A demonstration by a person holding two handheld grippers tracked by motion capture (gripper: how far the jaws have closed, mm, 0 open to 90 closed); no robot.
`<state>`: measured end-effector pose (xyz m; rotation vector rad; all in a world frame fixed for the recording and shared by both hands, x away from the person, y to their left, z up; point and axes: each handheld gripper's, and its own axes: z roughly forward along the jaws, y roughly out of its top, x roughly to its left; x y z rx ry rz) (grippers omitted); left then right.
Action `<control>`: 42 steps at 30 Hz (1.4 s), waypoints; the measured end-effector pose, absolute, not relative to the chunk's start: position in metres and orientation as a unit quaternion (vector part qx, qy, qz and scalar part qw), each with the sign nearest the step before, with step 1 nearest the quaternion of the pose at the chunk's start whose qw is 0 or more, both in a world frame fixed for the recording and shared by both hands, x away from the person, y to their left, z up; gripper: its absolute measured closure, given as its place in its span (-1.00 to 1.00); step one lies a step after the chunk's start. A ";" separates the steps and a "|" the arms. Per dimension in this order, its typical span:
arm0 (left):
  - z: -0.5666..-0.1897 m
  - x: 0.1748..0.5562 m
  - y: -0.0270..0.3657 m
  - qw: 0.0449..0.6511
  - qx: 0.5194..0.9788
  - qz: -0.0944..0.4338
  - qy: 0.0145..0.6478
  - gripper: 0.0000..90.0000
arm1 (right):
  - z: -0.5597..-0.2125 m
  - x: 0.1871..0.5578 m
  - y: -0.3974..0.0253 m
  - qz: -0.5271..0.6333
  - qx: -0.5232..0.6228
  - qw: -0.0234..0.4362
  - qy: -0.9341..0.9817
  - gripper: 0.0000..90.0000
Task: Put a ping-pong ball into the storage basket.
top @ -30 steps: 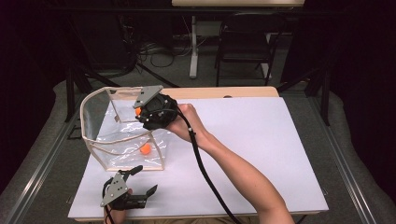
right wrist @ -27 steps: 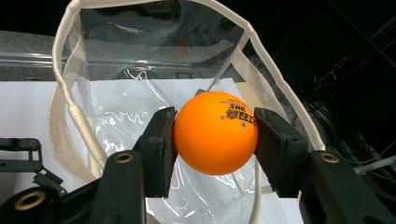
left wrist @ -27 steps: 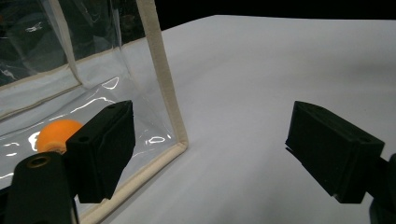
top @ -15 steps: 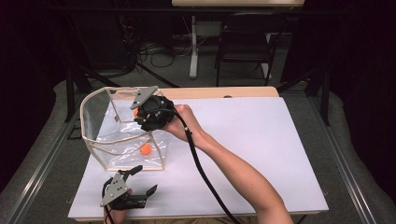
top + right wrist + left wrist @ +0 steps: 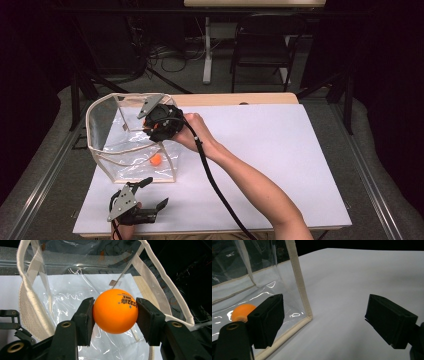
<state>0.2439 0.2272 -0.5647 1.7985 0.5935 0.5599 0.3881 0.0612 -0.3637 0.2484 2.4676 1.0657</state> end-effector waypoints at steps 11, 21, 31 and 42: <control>-0.565 0.244 0.228 0.550 0.760 0.237 0.251 -0.65 | -0.367 0.388 0.067 0.386 0.090 0.216 0.892 0.11; -0.565 0.244 0.228 0.549 0.762 0.236 0.248 -0.65 | -0.366 0.393 0.059 0.407 0.125 0.197 0.883 -0.44; -0.565 0.244 0.227 0.548 0.763 0.236 0.249 -0.65 | -0.354 0.391 0.038 0.443 0.132 0.177 0.869 -0.68; -0.565 0.244 0.227 0.547 0.764 0.236 0.248 -0.65 | -0.353 0.385 0.020 0.442 0.124 0.172 0.872 -0.84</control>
